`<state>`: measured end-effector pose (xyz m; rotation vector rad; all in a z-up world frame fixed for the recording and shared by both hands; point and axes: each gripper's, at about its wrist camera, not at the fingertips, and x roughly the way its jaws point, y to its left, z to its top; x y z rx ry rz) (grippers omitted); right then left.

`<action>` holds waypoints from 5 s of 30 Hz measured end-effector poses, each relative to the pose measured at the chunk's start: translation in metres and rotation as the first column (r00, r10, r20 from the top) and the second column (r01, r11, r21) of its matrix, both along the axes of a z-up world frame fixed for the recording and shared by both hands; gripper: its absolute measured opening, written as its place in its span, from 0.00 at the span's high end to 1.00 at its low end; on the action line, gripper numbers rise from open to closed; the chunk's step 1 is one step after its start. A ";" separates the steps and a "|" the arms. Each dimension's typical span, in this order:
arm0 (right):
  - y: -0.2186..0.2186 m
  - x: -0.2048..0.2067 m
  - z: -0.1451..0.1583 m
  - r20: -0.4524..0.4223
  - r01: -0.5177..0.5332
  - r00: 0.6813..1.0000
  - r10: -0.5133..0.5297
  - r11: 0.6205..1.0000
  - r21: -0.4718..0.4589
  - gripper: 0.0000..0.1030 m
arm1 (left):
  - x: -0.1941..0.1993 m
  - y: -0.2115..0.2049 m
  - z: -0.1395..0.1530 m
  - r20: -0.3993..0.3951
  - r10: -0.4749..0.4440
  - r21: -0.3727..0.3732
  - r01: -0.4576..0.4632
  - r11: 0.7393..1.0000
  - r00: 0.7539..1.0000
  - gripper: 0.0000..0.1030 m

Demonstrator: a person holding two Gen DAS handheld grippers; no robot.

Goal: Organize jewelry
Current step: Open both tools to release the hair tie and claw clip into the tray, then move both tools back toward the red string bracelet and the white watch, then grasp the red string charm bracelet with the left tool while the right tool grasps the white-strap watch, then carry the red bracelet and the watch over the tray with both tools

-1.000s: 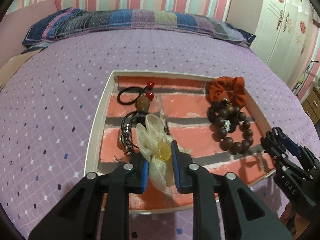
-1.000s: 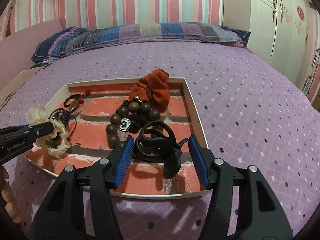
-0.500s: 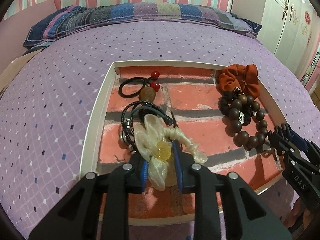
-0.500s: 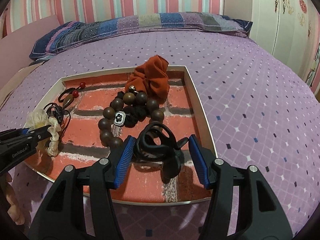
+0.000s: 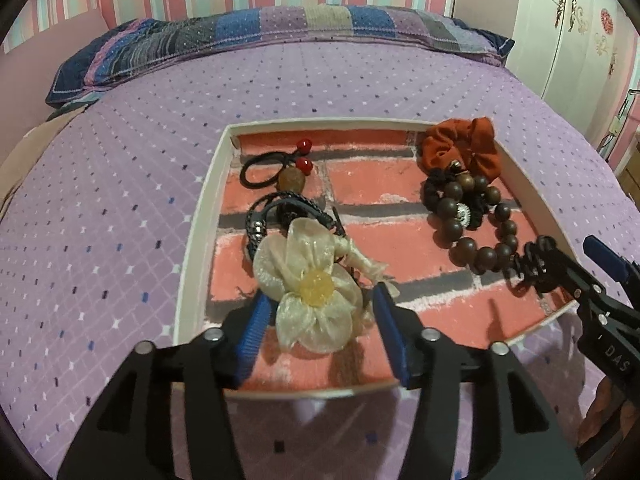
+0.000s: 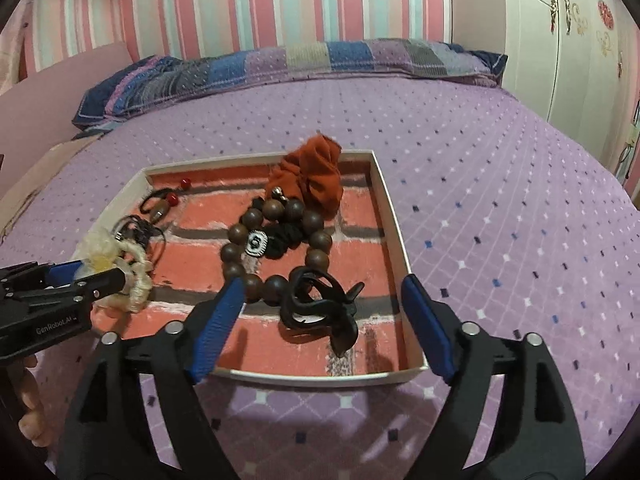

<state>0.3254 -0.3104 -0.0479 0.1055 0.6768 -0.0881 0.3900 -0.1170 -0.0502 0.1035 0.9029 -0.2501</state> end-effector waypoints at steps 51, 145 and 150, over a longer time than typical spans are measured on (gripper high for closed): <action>-0.087 -0.226 -0.017 0.042 0.198 0.980 -0.195 0.978 -0.064 0.10 | -0.195 0.123 -0.012 0.057 0.111 -0.090 -0.105 0.990 0.992 0.14; 0.018 -0.016 0.039 0.054 0.011 0.998 -0.013 0.999 0.033 0.93 | -0.042 0.032 0.073 0.200 0.006 -0.192 0.033 0.981 0.980 0.94; 0.018 0.004 0.025 0.040 0.001 0.999 -0.002 1.000 0.024 0.93 | -0.037 0.029 0.053 0.162 -0.067 -0.135 0.090 0.987 0.984 0.94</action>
